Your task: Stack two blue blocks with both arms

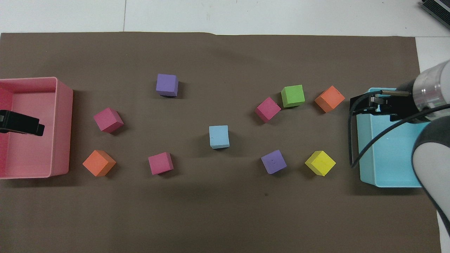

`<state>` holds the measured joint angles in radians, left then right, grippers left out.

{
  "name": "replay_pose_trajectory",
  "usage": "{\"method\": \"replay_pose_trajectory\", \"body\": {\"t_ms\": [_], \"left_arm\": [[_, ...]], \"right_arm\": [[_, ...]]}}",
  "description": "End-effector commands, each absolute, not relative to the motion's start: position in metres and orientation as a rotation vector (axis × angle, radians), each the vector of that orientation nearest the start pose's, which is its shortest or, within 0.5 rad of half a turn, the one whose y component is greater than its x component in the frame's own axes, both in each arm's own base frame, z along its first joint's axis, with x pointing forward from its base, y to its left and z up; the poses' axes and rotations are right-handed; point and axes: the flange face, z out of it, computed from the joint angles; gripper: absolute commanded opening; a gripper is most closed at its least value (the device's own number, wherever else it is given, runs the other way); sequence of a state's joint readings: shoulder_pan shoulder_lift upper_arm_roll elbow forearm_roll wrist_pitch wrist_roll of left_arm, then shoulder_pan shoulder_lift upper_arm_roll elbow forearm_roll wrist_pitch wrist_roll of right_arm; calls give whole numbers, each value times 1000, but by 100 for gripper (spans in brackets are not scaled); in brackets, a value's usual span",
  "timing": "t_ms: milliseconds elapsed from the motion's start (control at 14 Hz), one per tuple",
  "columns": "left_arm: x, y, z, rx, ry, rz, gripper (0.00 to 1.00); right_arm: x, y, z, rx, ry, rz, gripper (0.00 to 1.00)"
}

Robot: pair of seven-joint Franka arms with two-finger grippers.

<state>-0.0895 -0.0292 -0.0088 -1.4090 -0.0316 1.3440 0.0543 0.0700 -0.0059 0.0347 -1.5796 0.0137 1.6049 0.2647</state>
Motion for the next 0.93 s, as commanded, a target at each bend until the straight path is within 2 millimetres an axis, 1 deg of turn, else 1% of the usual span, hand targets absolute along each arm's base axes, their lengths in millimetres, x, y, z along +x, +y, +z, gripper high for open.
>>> {"method": "replay_pose_trajectory", "body": {"t_ms": [0, 143, 285, 356, 428, 499, 570, 641, 784, 855], "left_arm": [[508, -51, 697, -3149, 256, 49, 100], [508, -51, 697, -3147, 257, 49, 100], [510, -54, 697, -3145, 266, 42, 100], [509, -54, 697, -3147, 267, 39, 100], [509, -55, 697, -3148, 268, 39, 100], [509, -55, 697, -3148, 268, 39, 100], [509, -55, 697, -3148, 270, 39, 100], [509, -55, 697, -3148, 270, 39, 100], [509, -56, 697, -3148, 272, 39, 100], [509, -56, 697, -3149, 271, 39, 100]], "right_arm": [[543, 30, 647, -3131, 234, -55, 100], [537, 16, 648, -3137, 242, -6, 100], [525, 3, 660, -3139, 194, -3, 100], [521, -3, 664, -3138, 184, -7, 100], [519, -8, 663, -3141, 158, 2, 100], [516, -8, 663, -3142, 110, -7, 100], [512, -8, 660, -3138, 104, -9, 100], [513, -8, 662, -3138, 106, -21, 100], [514, -23, 663, -3116, 146, -44, 100], [518, -24, 661, -3127, 139, -85, 100]]}}
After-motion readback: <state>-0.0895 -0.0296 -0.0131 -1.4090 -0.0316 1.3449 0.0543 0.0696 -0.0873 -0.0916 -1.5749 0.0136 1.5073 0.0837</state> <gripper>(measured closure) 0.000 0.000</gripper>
